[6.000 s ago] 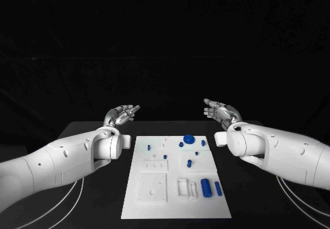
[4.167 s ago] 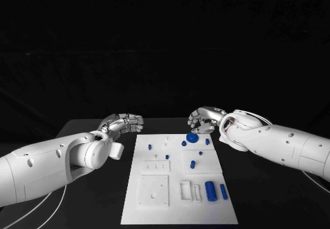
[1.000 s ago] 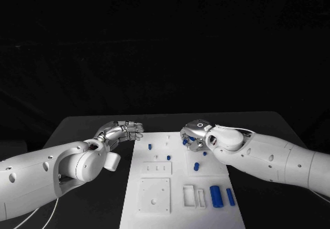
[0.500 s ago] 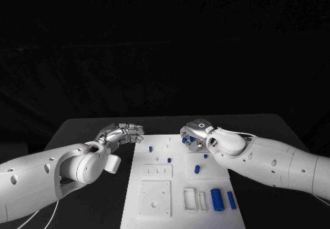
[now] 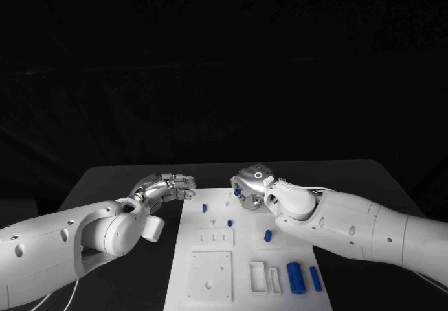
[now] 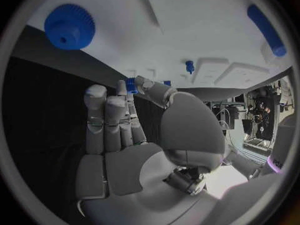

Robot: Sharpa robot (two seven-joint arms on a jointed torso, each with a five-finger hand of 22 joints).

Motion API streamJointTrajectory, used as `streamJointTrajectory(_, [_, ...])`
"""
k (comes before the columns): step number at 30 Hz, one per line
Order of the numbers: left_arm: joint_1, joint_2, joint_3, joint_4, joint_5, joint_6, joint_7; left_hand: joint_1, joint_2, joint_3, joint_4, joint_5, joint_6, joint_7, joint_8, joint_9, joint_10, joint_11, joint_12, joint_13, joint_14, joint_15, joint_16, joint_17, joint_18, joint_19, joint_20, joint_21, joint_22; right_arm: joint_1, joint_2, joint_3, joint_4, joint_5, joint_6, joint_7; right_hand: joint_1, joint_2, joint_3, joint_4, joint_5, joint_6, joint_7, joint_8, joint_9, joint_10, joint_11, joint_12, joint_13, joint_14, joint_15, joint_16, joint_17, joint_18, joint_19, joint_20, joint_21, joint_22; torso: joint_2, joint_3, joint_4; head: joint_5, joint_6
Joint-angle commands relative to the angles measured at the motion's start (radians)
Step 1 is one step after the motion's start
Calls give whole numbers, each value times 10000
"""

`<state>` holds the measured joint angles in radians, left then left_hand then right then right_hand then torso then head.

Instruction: Assemble the parts on the task board

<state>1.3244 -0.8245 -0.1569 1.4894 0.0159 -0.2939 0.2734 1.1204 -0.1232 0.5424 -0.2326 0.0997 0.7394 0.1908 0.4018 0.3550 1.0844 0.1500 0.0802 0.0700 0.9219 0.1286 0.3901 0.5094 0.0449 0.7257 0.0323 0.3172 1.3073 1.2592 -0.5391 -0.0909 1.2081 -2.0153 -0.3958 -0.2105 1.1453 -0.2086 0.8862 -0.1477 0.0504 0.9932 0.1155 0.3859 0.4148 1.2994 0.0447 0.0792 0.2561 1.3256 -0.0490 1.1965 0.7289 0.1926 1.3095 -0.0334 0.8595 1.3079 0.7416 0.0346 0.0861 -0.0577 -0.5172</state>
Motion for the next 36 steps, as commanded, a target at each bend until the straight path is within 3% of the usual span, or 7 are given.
streamJointTrajectory(1, [22, 41, 10, 4, -40, 108, 32, 62, 10, 28, -15, 48, -58, 112, -33, -12, -1, 86, -60, -8, -5, 51, -56, -11, 27, -99, 4, 53, 231, 0, 167, -1, -94, -772, -32, -487, 9, -113, 79, 4, -15, 267, -29, 69, 7, 153, 62, -13, -18, -94, -125, 41, -18, 692, -23, -103, 58, 222, 9, -11, 29, 17, 36])
streamJointTrajectory(12, [22, 95, 10, -32, -41, 85, 29, 56, 8, 31, -27, 52, -66, 115, -41, -12, -6, 90, -69, -9, -5, 53, -57, -11, 25, -100, 6, 58, 231, 0, 626, -9, -335, -1258, 186, -746, 14, -142, 115, 23, -15, 273, -32, 69, 5, 158, 63, -26, -26, -96, -124, 55, -31, 692, -30, -104, 79, 220, 22, -32, 39, 99, 55])
streamJointTrajectory(21, [25, 153, 12, -66, -42, 89, 18, 54, 8, 34, -35, 55, -68, 118, -46, -12, -8, 89, -74, -9, -6, 54, -58, -10, 24, -101, 7, 60, 231, -2, 790, -100, -453, -1457, 346, -872, 23, -183, 152, 33, -15, 285, -37, 72, 6, 170, 64, -33, -32, -96, -123, 70, -43, 692, -37, -104, 102, 219, 23, -10, 0, 171, 64])
streamJointTrajectory(36, [75, 171, 13, -55, -52, 82, 2, 50, 2, 36, -47, 56, -73, 120, -51, -11, -12, 88, -81, -9, -7, 55, -60, -10, 23, -103, 7, 64, 232, -3, 906, -114, -699, -1220, 444, -684, 13, -203, 165, 48, -16, 287, -37, 70, 4, 174, 67, -41, -38, -96, -120, 81, -52, 692, -45, -100, 115, 218, 54, -14, 50, 229, -10])
